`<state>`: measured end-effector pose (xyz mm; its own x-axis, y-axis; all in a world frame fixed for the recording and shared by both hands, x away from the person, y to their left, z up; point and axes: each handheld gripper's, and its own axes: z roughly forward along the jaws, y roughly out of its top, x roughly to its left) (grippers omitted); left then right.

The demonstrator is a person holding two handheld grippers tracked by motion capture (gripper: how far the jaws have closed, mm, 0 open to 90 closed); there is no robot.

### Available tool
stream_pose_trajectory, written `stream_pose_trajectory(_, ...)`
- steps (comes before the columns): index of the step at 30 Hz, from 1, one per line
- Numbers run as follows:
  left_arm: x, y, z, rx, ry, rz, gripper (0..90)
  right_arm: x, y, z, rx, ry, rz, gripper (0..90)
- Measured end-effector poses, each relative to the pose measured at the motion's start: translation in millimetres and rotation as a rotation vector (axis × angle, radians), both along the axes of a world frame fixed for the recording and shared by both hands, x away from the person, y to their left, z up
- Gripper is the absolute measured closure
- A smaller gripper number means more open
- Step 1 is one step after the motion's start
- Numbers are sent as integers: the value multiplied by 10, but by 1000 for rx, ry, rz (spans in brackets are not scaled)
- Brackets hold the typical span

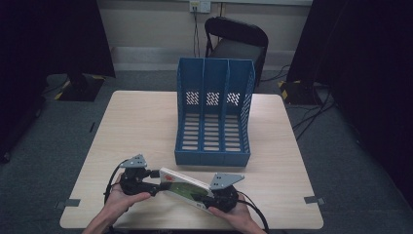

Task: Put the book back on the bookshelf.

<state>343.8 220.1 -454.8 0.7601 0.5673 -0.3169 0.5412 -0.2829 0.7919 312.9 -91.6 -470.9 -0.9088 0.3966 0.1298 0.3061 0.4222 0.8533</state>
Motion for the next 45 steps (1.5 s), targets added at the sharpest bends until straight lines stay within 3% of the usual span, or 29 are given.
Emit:
stream_pose_trajectory(4, 55, 173, 4, -6, -3, 71, 311, 1, -13, 19, 0, 1, -14, 765)
stream_pose_trajectory(8, 126, 324, -22, 19, -5, 154, 258, 2, -28, 38, -1, 0, -20, 765)
stream_pose_trajectory(10, 161, 385, -50, 53, -3, 198, 250, -2, -28, 51, -6, -5, -16, 765)
stream_pose_trajectory(13, 244, 470, -133, 118, 48, 235, 257, -8, -31, 69, -10, -9, -12, 766)
stream_pose_trajectory(15, 288, 518, -187, 174, 67, 286, 258, -10, -39, 80, -5, -7, -13, 766)
stream_pose_trajectory(17, 311, 552, -241, 203, 83, 328, 261, -13, -43, 95, -6, -8, -14, 766)
stream_pose_trajectory(20, 309, 526, -311, 253, 58, 352, 232, -20, -51, 127, -6, -14, -14, 766)
stream_pose_trajectory(24, 325, 472, -370, 336, 60, 371, 212, -32, -78, 190, 11, -14, -12, 766)
stream_pose_trajectory(26, 327, 463, -377, 341, 51, 383, 207, -45, -98, 233, 19, -24, -12, 766)
stream_pose_trajectory(30, 322, 413, -434, 394, -22, 412, 191, -62, -155, 338, 43, -33, -10, 766)
stream_pose_trajectory(32, 320, 405, -462, 380, -34, 418, 129, -69, -193, 404, 56, -36, -10, 766)
stream_pose_trajectory(40, 312, 423, -525, 348, -68, 441, 59, -122, -305, 633, 76, -57, -48, 766)
stream_pose_trajectory(45, 315, 417, -527, 348, -66, 440, 43, -124, -396, 767, 82, -72, -89, 766)
